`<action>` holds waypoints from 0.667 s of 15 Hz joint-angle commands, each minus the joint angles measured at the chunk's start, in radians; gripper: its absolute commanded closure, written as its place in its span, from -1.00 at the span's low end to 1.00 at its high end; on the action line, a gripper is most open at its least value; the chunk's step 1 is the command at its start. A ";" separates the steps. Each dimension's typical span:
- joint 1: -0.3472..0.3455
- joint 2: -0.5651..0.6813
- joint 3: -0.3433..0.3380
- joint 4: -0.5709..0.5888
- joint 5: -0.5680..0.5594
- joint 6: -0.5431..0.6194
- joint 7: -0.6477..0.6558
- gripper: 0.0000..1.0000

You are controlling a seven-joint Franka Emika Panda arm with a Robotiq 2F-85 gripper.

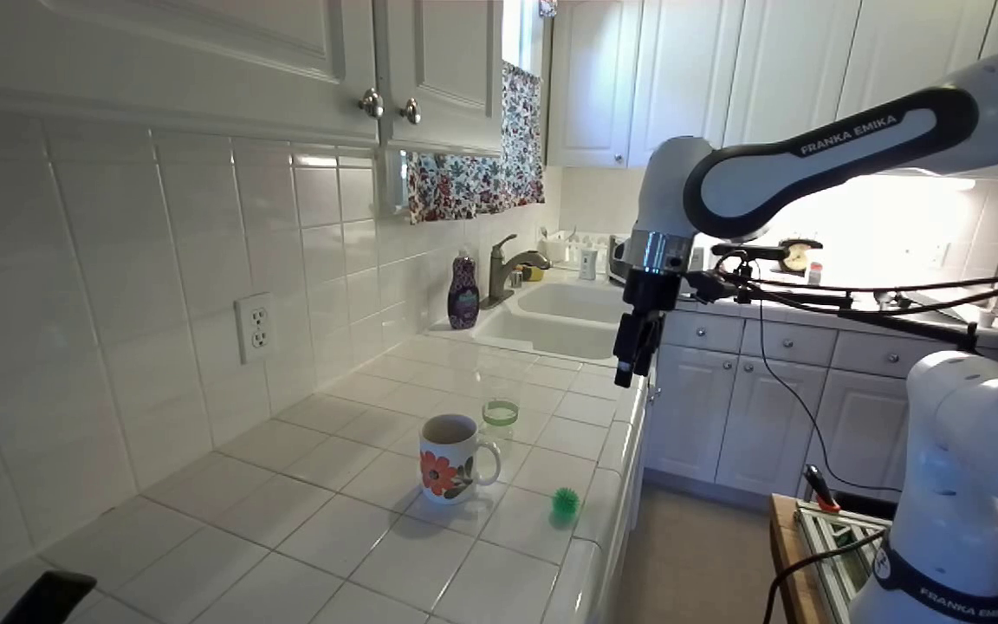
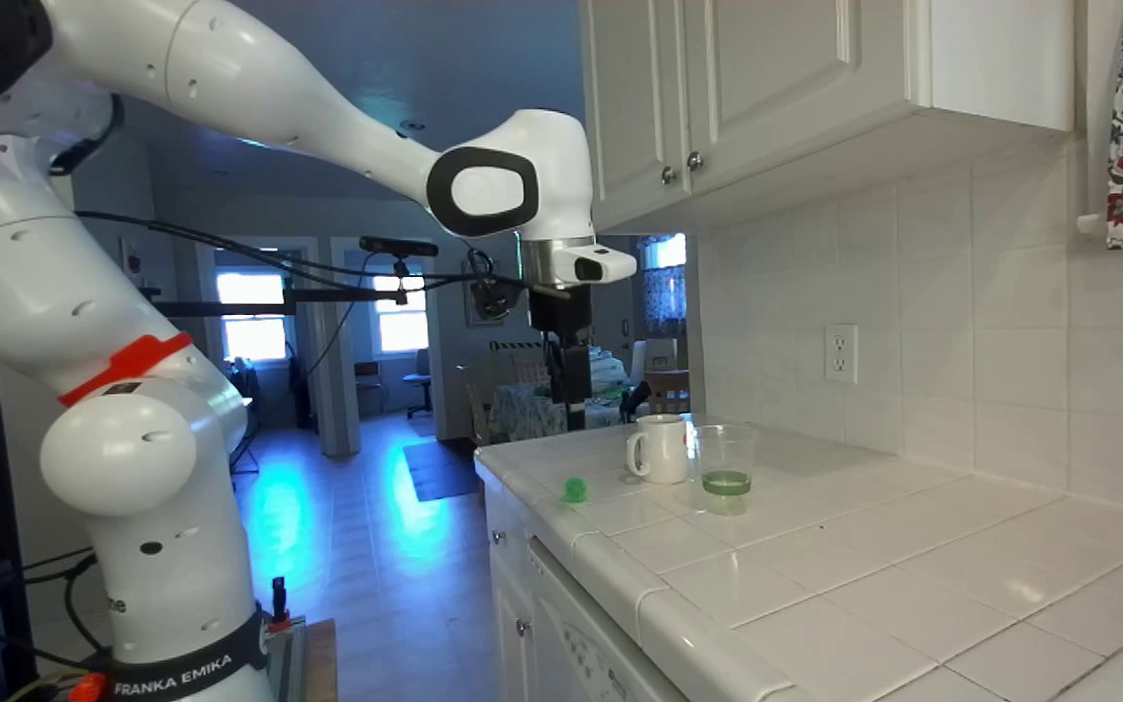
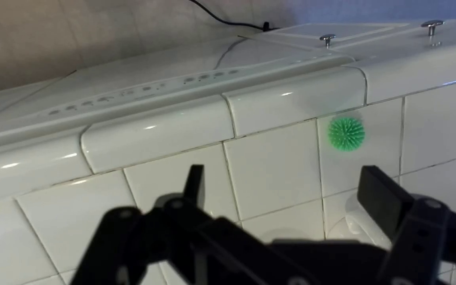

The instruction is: Pick up the green object, then place it inside the cup

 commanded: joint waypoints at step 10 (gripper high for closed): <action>0.089 0.215 -0.033 0.033 0.126 0.138 -0.422 -1.00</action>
